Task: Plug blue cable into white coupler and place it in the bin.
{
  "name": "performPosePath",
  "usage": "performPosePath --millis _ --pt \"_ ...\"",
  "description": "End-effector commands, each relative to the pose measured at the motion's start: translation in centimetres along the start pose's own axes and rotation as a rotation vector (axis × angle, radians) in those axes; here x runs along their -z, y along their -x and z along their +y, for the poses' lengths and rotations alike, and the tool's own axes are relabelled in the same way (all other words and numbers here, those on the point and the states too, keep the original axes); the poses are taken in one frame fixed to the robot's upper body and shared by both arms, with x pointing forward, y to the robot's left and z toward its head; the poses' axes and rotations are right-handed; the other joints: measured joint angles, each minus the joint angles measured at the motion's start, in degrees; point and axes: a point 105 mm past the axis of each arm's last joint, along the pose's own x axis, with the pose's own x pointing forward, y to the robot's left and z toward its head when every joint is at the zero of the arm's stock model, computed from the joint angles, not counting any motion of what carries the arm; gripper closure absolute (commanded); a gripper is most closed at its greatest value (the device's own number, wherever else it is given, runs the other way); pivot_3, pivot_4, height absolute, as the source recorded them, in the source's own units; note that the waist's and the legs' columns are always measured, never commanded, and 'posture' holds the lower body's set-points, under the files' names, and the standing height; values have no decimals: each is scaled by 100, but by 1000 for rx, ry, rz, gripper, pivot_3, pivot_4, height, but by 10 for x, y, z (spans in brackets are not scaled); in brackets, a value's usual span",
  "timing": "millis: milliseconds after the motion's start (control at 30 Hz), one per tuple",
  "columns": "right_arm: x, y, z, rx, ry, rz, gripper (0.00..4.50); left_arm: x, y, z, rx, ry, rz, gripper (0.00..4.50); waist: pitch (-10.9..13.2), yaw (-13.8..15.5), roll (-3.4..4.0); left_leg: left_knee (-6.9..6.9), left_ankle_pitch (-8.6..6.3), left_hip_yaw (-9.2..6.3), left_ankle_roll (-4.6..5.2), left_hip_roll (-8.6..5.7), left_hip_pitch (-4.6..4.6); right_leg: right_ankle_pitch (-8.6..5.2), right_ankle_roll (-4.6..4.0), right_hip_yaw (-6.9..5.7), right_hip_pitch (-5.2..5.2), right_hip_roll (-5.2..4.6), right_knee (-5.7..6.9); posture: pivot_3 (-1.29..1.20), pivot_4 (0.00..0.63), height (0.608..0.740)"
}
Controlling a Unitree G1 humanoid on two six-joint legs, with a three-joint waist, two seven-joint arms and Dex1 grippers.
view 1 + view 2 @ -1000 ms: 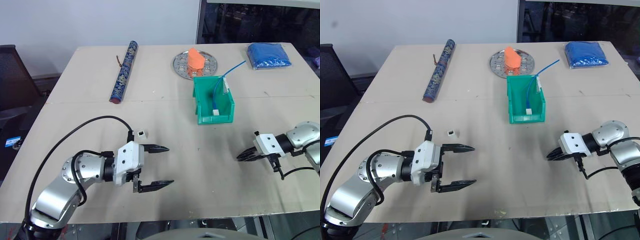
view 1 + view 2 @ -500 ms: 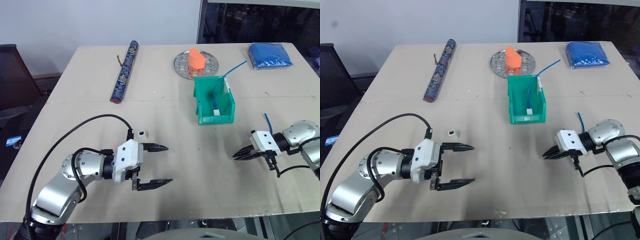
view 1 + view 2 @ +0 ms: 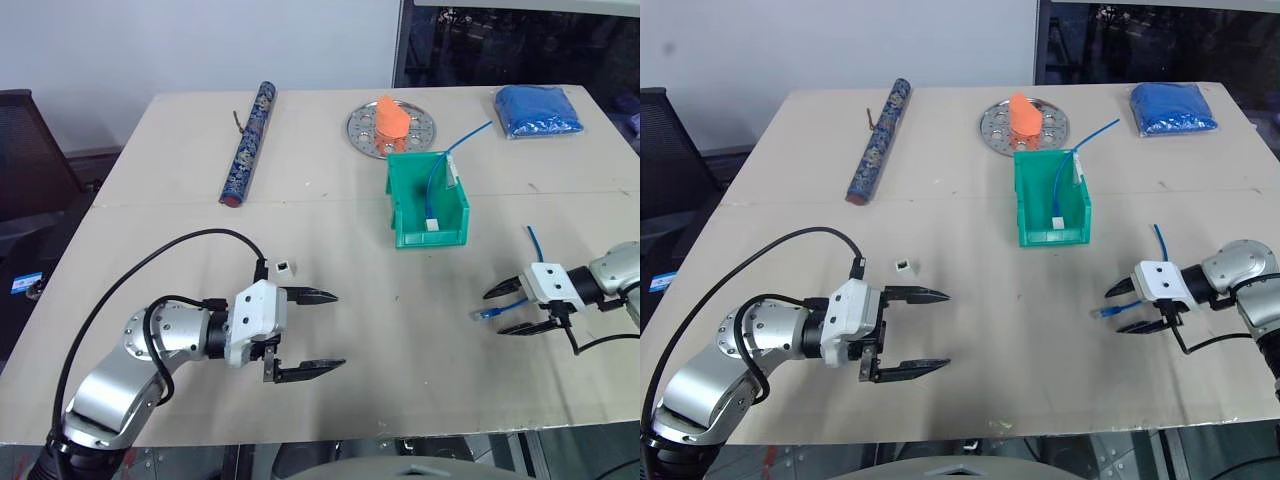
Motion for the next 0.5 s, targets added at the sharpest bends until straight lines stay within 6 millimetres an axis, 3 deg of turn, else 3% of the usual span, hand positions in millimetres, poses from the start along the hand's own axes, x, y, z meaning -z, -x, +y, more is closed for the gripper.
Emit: performPosePath --millis 33,133,167,333,500 --pt "9 -1 3 -60 5 44 2554 -7 -1 -3 18 -42 -15 0 -2 -15 -3 0 0 3 0 0 11 0 0 4 7 1 6 0 150 740" --pt "2 -3 -2 -51 7 4 3823 -6 0 -3 11 -43 -10 0 -4 -20 -8 8 0 3 0 0 15 0 -1 5 17 1 7 0 150 740" --pt "-1 -5 -3 -51 7 -7 4469 -5 0 -4 6 -40 -9 0 -4 -21 -8 12 0 6 0 0 18 3 -7 10 19 1 7 0 150 740" --pt "-12 -12 -4 -58 -35 -73 4469 -1 2 -2 -31 -20 -12 0 -4 -40 -9 13 1 7 0 3 22 5 -11 12 19 4 13 0 150 740" --pt "-46 -33 -30 22 -59 -207 4469 -2 6 10 -124 20 -61 0 -2 -76 -5 9 1 4 0 10 16 6 -9 10 7 10 17 0 150 740"
